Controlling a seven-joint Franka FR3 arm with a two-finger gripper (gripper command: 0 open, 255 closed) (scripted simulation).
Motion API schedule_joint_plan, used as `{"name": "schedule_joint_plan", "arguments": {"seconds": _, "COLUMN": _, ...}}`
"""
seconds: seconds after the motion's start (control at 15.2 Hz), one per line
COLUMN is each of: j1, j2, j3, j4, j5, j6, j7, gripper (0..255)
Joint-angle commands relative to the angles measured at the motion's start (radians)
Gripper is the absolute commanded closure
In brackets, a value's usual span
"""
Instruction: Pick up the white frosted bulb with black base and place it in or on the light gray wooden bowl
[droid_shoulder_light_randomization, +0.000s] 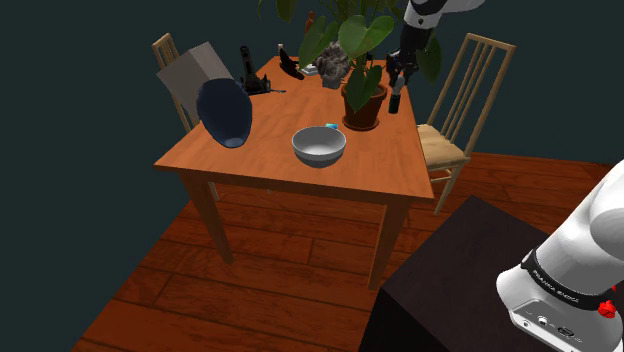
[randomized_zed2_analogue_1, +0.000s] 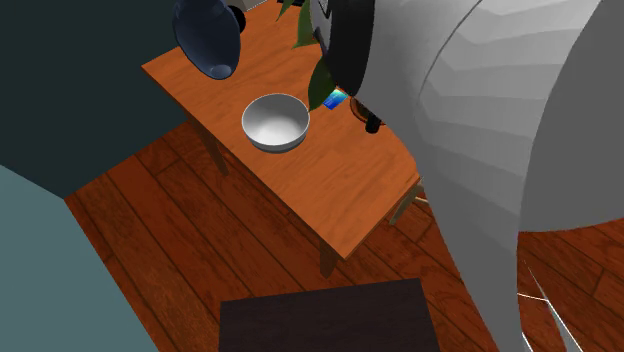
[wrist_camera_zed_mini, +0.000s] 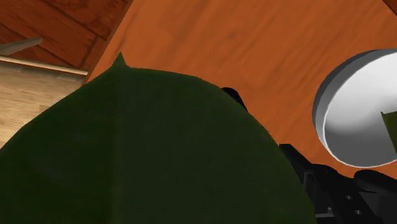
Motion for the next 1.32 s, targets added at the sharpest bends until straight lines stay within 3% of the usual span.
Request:
{"name": "schedule_joint_plan", "arguments": {"seconds": 0.0, "j1": 0.020, "j2": 0.010, "j3": 0.023, "j4": 0.019, "j5": -0.005, "j6": -0.009, "j7": 0.047, "gripper": 255}}
{"name": "schedule_joint_plan", "arguments": {"seconds": 0.53, "j1": 0.103, "j2": 0.109, "j3": 0.108, "j4": 0.178, "j5": -0.019, "j6": -0.071, "j7": 0.222, "gripper": 255}}
{"name": "schedule_joint_plan", "arguments": {"seconds": 1.19, "j1": 0.207, "j2": 0.314, "j3": 0.184, "j4": 0.500, "j5": -0.043, "j6": -0.195, "j7": 0.410, "gripper": 255}}
{"name": "schedule_joint_plan", "arguments": {"seconds": 1.25, "j1": 0.207, "j2": 0.314, "j3": 0.184, "j4": 0.487, "j5": -0.043, "j6": -0.182, "j7": 0.410, "gripper": 255}}
